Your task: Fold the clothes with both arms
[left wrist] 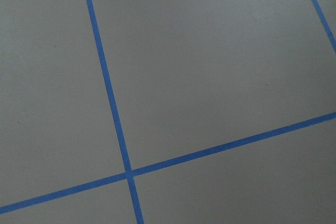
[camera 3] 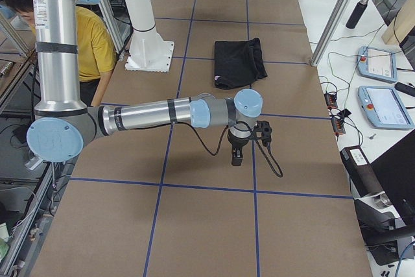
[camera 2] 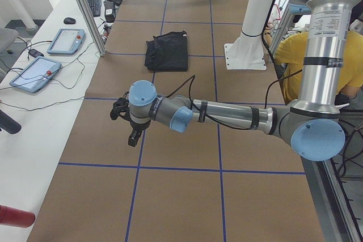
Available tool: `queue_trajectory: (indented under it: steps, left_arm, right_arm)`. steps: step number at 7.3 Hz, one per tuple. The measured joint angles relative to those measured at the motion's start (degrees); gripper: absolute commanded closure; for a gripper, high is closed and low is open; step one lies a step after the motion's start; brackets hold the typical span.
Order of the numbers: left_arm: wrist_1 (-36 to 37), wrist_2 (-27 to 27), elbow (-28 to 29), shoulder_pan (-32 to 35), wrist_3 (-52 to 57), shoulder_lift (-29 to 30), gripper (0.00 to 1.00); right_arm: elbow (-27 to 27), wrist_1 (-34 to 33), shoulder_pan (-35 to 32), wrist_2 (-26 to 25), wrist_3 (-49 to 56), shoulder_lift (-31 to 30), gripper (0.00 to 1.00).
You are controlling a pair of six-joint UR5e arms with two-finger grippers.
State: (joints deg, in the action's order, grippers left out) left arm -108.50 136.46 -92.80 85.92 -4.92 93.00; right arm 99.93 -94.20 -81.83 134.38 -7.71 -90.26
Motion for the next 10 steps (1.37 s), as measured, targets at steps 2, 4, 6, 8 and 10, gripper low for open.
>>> queue_trajectory:
  steps: [2, 4, 6, 8, 10]
  left_arm:
    - [-0.1, 0.2, -0.1, 0.0, 0.0, 0.0, 0.0]
    - [-0.3, 0.1, -1.4, -0.1, 0.0, 0.2, 0.0]
    - [-0.5, 0.0, -1.9, -0.3, 0.0, 0.9, 0.0]
    - [-0.5, 0.2, -2.3, -0.3, 0.0, 1.0, 0.0]
    - [-0.4, 0.4, -2.5, -0.3, 0.0, 1.0, 0.0]
  right_arm:
    - [0.1, 0.0, 0.0, 0.2, 0.0, 0.2, 0.0]
    - [1.5, 0.0, 0.0, 1.2, -0.1, 0.5, 0.0]
    - [3.5, -0.4, -0.1, 2.6, -0.2, -0.6, 0.0]
    - [4.7, -0.2, 0.0, 3.5, -0.4, -1.1, 0.0]
    - [5.5, -0.1, 0.0, 3.7, -0.4, -1.0, 0.0]
